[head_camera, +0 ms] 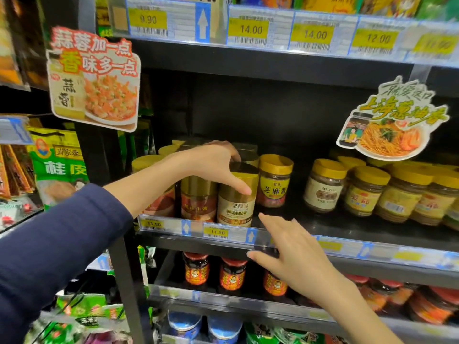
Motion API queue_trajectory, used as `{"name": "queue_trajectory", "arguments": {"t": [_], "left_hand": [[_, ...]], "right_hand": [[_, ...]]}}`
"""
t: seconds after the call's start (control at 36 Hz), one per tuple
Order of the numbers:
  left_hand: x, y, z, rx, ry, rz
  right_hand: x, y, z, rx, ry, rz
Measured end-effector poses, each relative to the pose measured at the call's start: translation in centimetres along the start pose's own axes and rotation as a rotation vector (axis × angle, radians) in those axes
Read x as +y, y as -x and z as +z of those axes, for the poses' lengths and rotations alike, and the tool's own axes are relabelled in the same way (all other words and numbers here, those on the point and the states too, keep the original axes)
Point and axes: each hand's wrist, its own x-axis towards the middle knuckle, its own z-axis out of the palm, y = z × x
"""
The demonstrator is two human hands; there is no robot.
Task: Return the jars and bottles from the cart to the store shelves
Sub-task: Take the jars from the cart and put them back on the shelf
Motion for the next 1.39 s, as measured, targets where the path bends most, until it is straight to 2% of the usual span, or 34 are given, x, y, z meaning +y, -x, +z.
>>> {"name": "queue_trajectory", "arguments": {"t": [0.14,0.22,0.58,0.81,0.94,1.06,1.22,1.39], "left_hand": [[-0.2,-0.1,0.5,0.034,0.064,0.006],[-0.4,-0.4,0.6,0.015,0.056,-0.002],[-0.6,-0.7,0.9,-0.011,-0.004,-0.003],[0.3,4.6,0.9,0.259,-0.21,0.159],[0.4,10.2,1.8,0.19,-0.219,0.178],[0.3,14.6,3.2,0.049,-0.215,0.04],[-0.1,22.1,5.5,-0.085,-0.165,-0.16],[-1.2,30.4,7.2,-0.165,-0.113,-0.357]], "right_hand": [[-0.2,1.1,1.9,0.154,0.234,0.051],[-0.2,1.3,2.6,0.162,0.275,0.04],[0.4,1.6,3.8,0.217,0.211,0.017],[0.9,1.7,3.8,0.207,0.163,-0.058],[1.1,1.9,3.2,0.157,0.147,-0.094],[1.2,2.2,2.4,0.096,0.11,-0.108],[-0.6,4.2,1.8,0.118,-0.091,-0.181],[-5.0,6.7,4.1,-0.124,-0.147,-0.271]]}}
